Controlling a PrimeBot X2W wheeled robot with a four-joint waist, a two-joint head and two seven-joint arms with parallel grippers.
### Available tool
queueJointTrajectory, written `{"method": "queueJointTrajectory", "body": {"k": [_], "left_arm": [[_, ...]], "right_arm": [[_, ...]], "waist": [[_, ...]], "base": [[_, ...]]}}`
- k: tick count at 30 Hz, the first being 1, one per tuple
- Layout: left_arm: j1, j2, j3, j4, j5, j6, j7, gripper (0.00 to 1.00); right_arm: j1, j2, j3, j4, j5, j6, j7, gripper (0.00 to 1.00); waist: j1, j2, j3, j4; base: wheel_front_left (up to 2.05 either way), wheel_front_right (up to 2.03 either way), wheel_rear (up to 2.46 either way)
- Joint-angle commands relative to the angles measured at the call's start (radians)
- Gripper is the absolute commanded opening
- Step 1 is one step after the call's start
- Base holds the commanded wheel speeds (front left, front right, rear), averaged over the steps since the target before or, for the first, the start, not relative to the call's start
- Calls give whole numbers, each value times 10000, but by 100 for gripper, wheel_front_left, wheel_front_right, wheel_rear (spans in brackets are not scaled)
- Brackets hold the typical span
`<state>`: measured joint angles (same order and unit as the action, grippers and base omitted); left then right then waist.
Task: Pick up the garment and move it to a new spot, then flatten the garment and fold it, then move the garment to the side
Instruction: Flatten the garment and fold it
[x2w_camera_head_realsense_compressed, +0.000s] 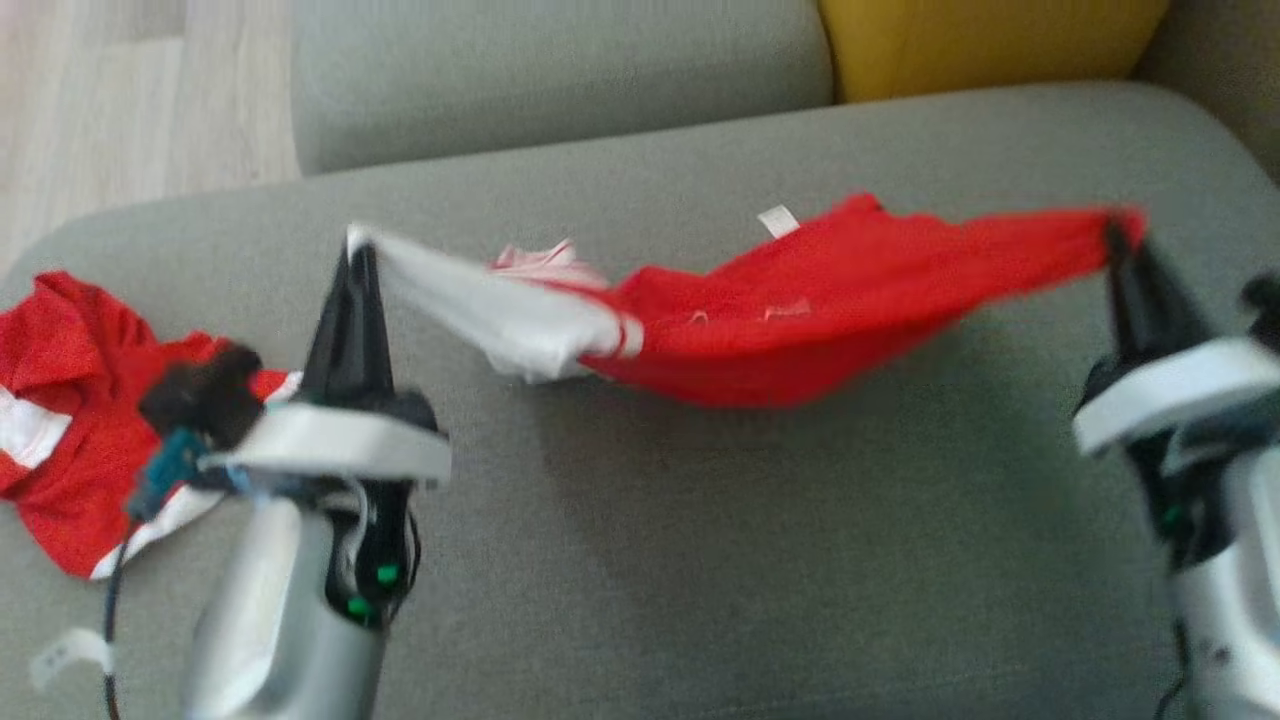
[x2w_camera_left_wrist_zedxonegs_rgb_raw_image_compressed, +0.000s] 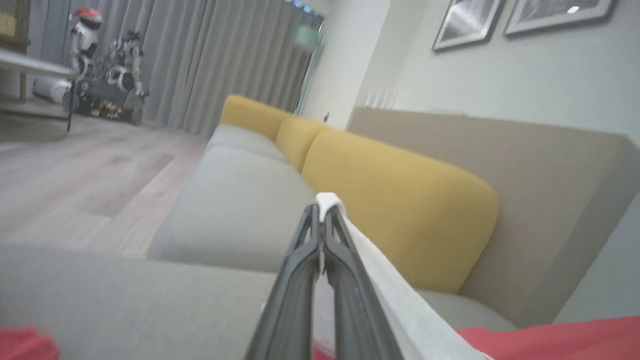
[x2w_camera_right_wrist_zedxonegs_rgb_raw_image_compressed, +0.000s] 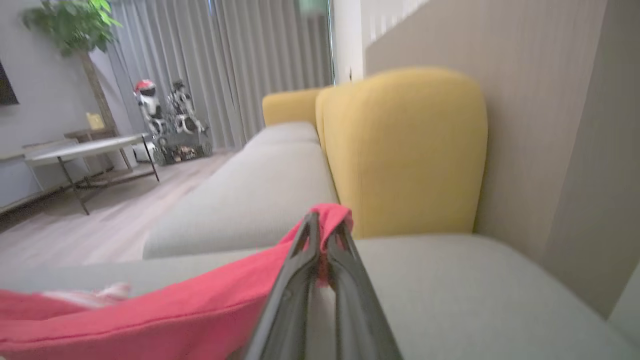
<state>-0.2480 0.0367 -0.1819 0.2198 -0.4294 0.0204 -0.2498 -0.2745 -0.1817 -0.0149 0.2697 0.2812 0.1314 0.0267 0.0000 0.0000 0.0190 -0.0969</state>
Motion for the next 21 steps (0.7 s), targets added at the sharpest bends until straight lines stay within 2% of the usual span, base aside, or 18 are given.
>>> {"method": "queueJointTrajectory", "body": {"k": [1, 5, 9, 19, 21], "left_arm": [[-916, 136, 282, -676, -48, -20, -99, 0], [-1663, 228, 217, -1753, 42, 11, 182, 0], [-2287, 411, 233, -3126, 49, 70, 692, 0], [-2625, 620, 602, -5915, -200, 683, 1943, 0], [-2825, 696, 686, -5950, -274, 730, 2180, 0]], "right_arm": [[-670, -299, 155, -754, 74, -7, 185, 0], [-1491, -800, 50, -1905, 163, -7, 884, 0], [-2143, -927, -159, -3105, 97, -7, 1794, 0], [-2325, -62, -1444, -5681, -510, -7, 4576, 0], [-2409, 72, -1554, -5820, -648, -7, 4919, 0]], "waist": [[0, 0, -302, 13], [0, 0, -625, 44], [0, 0, -998, 45], [0, 0, -1111, -6], [0, 0, -936, -35]], "base": [[0, 0, 0], [0, 0, 0], [0, 0, 0], [0, 0, 0], [0, 0, 0]]}}
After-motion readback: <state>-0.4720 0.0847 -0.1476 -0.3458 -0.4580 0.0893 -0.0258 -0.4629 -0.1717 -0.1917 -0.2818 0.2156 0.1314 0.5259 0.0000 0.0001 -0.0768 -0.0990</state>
